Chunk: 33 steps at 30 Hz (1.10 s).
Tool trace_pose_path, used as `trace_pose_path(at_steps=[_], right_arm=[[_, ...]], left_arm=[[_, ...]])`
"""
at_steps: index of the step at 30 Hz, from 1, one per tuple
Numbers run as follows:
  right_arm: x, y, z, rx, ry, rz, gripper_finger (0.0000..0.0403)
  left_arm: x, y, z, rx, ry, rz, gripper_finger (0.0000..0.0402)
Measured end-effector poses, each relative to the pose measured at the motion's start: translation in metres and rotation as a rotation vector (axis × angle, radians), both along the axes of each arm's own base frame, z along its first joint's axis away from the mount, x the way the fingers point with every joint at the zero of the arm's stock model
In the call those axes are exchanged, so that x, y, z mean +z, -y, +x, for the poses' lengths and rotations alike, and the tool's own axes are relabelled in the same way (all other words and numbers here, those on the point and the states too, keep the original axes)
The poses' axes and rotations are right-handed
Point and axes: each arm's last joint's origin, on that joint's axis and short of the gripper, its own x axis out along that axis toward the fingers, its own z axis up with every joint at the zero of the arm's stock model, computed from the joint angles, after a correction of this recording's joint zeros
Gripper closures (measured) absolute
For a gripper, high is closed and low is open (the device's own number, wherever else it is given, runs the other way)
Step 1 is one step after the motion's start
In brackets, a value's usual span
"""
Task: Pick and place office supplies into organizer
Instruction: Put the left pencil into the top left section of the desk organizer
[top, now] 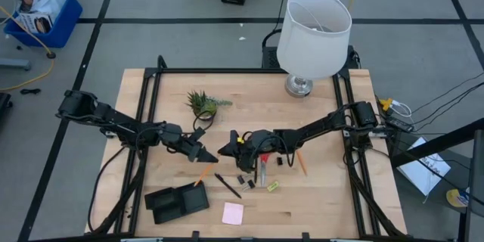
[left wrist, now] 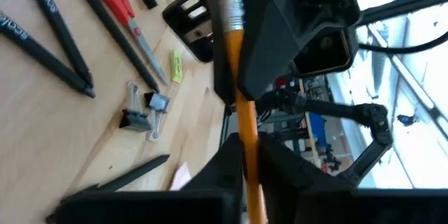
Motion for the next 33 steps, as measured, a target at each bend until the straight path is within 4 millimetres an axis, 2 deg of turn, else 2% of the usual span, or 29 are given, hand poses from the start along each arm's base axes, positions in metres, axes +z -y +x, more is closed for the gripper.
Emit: trace_pose_path(at_steps=[2,6,8,12,15,19,24,27,29,33], right_arm=[[0.0,-0.001,0.0,0.006,0.002,-0.008,0.0375],[0.0,-0.002,0.0,-0.016,0.003,0.006,0.037],[0.002,-0.006,-0.001,-0.095,0.017,0.043,0.0362],[0.005,-0.012,-0.002,-0.207,0.058,0.063,0.0337],[0.007,-0.013,-0.003,-0.251,0.074,0.055,0.0317],[0.013,-0.013,-0.004,-0.36,0.115,0.051,0.0298],[0.011,-0.028,-0.008,-0.396,0.104,0.043,0.0292],[0.013,-0.03,-0.011,-0.505,0.133,0.035,0.0295],[0.016,-0.03,-0.011,-0.583,0.185,0.106,0.0297],[0.021,-0.038,-0.014,-0.586,0.245,0.315,0.0296]], left_arm=[[0.0,0.0,0.0,-0.005,0.007,0.016,0.038],[0.0,0.0,0.0,-0.007,0.019,0.038,0.0358],[0.0,0.0,0.0,-0.018,0.027,0.053,0.0357],[0.001,0.004,-0.001,-0.037,0.044,0.083,0.0379],[0.001,0.006,-0.002,-0.052,0.064,0.126,0.0379],[-0.001,0.012,-0.004,-0.159,0.071,0.145,0.0374],[0.001,0.015,-0.005,-0.159,0.108,0.184,0.0379],[0.004,0.018,-0.006,-0.169,0.139,0.206,0.0379],[0.006,0.022,-0.009,-0.19,0.166,0.237,0.0379],[0.015,0.029,-0.015,-0.244,0.288,0.351,0.0379]])
